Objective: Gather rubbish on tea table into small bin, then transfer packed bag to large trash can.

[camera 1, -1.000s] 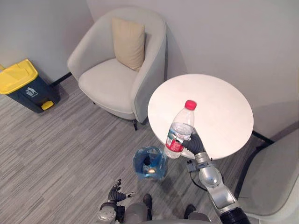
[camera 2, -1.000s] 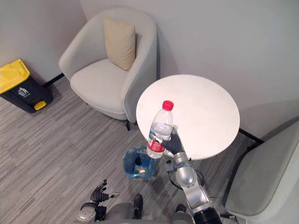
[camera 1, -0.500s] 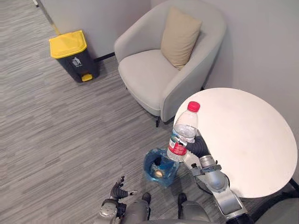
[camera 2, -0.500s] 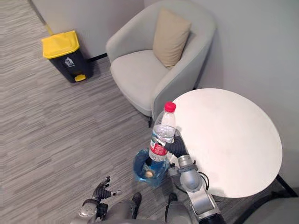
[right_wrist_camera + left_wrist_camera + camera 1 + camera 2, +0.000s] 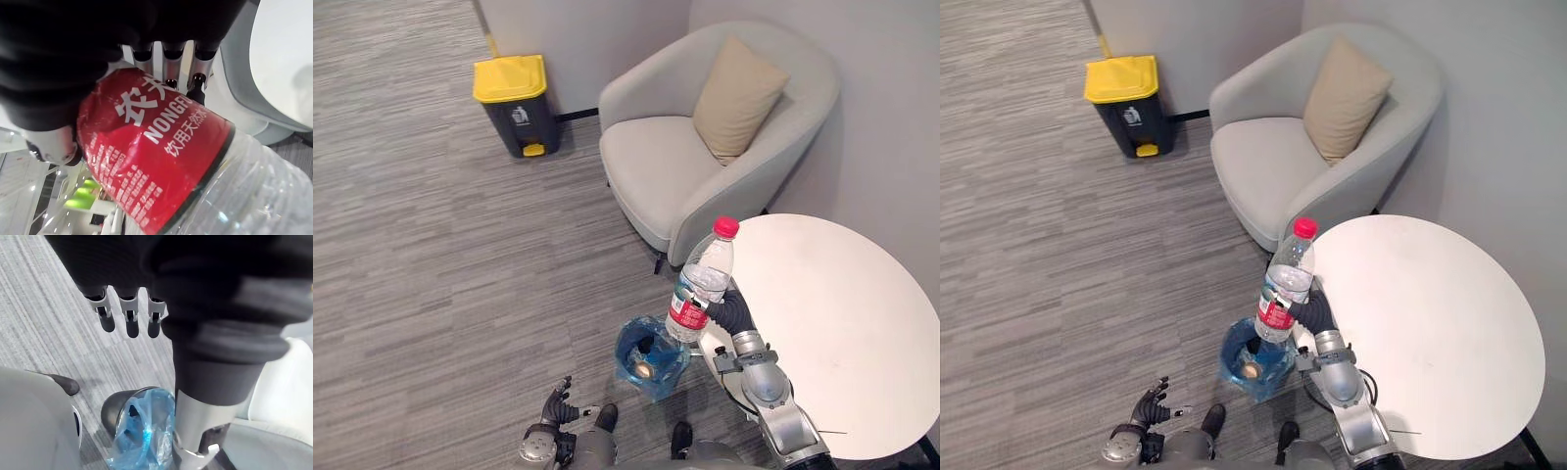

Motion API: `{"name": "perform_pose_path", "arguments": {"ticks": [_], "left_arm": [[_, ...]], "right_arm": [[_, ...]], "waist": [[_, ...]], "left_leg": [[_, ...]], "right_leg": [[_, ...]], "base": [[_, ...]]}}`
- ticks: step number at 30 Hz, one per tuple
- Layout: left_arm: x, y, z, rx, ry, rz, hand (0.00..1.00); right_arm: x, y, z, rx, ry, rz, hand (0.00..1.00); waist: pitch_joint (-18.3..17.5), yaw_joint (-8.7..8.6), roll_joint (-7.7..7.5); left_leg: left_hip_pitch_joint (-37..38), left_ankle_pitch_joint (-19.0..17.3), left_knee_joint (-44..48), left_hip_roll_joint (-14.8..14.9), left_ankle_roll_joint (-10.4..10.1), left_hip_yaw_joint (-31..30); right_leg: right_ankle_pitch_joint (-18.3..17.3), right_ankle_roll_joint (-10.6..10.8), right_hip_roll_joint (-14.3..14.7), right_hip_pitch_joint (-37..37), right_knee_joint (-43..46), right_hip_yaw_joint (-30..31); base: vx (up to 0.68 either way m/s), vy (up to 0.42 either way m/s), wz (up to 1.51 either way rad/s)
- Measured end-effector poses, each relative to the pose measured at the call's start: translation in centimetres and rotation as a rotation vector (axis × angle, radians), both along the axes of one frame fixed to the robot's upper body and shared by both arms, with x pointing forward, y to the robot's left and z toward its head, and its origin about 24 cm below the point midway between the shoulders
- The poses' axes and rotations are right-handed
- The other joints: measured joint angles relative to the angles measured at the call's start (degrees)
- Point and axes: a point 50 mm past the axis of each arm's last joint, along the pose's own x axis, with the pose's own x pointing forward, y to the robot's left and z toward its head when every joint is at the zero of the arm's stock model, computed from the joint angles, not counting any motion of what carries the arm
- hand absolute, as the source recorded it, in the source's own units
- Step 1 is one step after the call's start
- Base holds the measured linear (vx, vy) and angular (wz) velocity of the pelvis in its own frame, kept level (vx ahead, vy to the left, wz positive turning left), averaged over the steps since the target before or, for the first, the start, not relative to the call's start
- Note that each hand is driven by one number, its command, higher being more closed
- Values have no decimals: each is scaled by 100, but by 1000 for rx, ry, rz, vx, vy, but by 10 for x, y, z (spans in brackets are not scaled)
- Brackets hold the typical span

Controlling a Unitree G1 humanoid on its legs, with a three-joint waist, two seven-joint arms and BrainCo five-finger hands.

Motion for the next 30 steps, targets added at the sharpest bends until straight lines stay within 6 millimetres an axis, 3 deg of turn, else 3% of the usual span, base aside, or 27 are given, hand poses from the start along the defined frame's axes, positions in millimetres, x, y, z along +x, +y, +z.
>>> {"name": "perform_pose_path", "arguments": {"ticks": [3, 6, 8, 12, 14, 18, 24, 30], "left_arm": [[4, 1, 1, 2, -9, 3, 0], [12, -1, 4, -1, -34, -3, 0], [18, -1, 7, 1, -51, -6, 0], [34, -3, 15, 2, -111, -10, 0], [46, -6, 21, 1, -149, -13, 0], [73, -14, 39, -23, -250, -11, 0], [107, -27, 63, -61, -372, 8, 0], [144, -35, 96, -107, -516, 72, 0]], "right_arm": [[2, 11, 0, -14, -1, 63, 100], [9, 27, 4, -45, -25, 143, 100], [18, 45, 12, -74, -67, 219, 100], [32, 64, 25, -97, -128, 268, 100], [40, 66, 28, -114, -140, 260, 100], [57, 72, 47, -156, -212, 241, 100], [77, 74, 65, -197, -278, 181, 100], [103, 56, 93, -209, -365, 12, 100]], "waist": [[40, -5, 12], [133, 143, 44], [274, 143, 66], [552, 182, 1], [687, 297, -13], [1081, 286, 18], [1391, 338, 51], [1630, 418, 60]], "left_leg": [[-345, 51, -36, 115, 186, 328], [-525, 214, -151, 170, 413, 796], [-750, 380, -81, 106, 402, 965], [-1246, 484, 214, -7, 289, 1245], [-1454, 479, 361, -45, 275, 1374], [-2104, 222, 961, -2, 321, 1785], [-3065, -45, 1798, 119, 347, 2147], [-4408, -296, 2738, 217, 344, 2277]], "right_leg": [[-24, -32, -41, -167, 44, -303], [-115, 11, -196, -582, 455, -299], [-258, 90, -362, -957, 933, -282], [-431, 108, -662, -1621, 1655, -204], [-432, 112, -715, -1850, 1784, -102], [-472, 166, -858, -2303, 2082, -76], [-497, 180, -859, -3148, 2509, 155], [-589, 125, -833, -4462, 3209, 395]], "base": [[-155, 0, 57], [-99, 36, 10], [-80, 58, 8], [-40, 38, 6], [-36, 71, -9], [-69, 77, 1], [-74, 41, -16], [-57, 27, -18]]}}
